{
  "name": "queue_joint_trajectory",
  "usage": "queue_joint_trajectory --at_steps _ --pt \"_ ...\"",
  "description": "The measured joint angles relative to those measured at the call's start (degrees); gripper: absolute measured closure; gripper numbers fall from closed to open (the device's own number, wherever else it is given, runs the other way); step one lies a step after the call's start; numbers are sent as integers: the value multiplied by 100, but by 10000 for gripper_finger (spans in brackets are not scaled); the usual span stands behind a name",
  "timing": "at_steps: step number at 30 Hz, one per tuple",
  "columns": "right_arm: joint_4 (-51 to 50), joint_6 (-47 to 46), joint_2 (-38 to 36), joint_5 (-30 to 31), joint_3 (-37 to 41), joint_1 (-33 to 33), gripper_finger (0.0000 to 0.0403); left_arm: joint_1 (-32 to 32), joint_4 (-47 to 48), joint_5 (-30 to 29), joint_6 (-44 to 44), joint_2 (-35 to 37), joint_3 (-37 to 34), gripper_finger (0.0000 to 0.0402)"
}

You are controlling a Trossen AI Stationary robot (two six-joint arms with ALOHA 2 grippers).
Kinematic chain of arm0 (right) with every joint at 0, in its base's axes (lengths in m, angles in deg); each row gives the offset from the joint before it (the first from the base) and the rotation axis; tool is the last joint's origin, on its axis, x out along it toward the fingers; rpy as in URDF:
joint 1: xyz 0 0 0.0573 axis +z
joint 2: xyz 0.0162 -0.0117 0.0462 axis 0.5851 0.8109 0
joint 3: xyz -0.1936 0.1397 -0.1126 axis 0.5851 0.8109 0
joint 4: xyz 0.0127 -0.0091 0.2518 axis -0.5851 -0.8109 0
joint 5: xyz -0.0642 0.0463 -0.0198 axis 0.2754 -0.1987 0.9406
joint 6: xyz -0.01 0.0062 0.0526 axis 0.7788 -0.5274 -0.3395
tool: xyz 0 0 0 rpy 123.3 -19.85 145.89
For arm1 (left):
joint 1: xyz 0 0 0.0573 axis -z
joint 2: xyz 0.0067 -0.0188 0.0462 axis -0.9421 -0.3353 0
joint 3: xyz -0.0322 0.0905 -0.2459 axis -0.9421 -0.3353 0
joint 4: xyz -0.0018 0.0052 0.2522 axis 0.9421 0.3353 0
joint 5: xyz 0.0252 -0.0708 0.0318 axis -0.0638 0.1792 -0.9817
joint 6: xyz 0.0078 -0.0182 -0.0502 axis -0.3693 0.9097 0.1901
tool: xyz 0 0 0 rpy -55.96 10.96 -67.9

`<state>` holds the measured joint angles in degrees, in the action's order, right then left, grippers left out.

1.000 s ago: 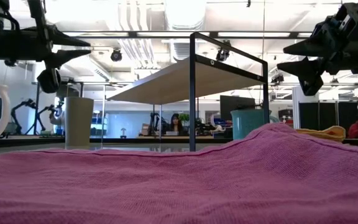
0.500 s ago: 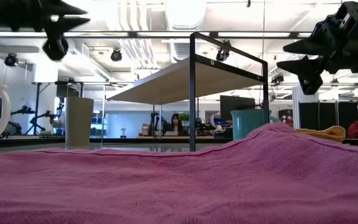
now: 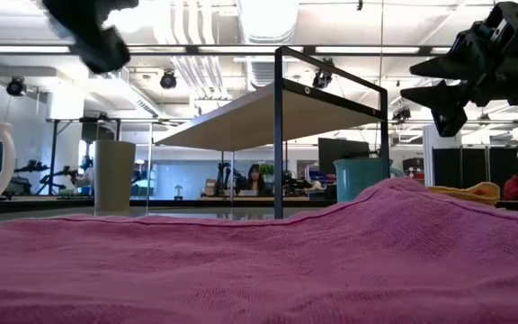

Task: Stack small to large cups/mugs on shelf
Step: Put the white mug on the shelf

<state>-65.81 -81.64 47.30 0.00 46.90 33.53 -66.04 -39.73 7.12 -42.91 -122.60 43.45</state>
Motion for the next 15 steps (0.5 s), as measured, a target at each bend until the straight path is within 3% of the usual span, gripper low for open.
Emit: queue_joint_trajectory --at_steps 5,8,15 --pt "0 0 2 0 0 0 220 978 935 -294 552 -338 253 354" --pt "0 0 2 0 0 0 220 1663 925 -670 1140 -390 272 354" --pt "-4 0 2 0 0 0 220 3204 935 -880 2740 -597 199 354"
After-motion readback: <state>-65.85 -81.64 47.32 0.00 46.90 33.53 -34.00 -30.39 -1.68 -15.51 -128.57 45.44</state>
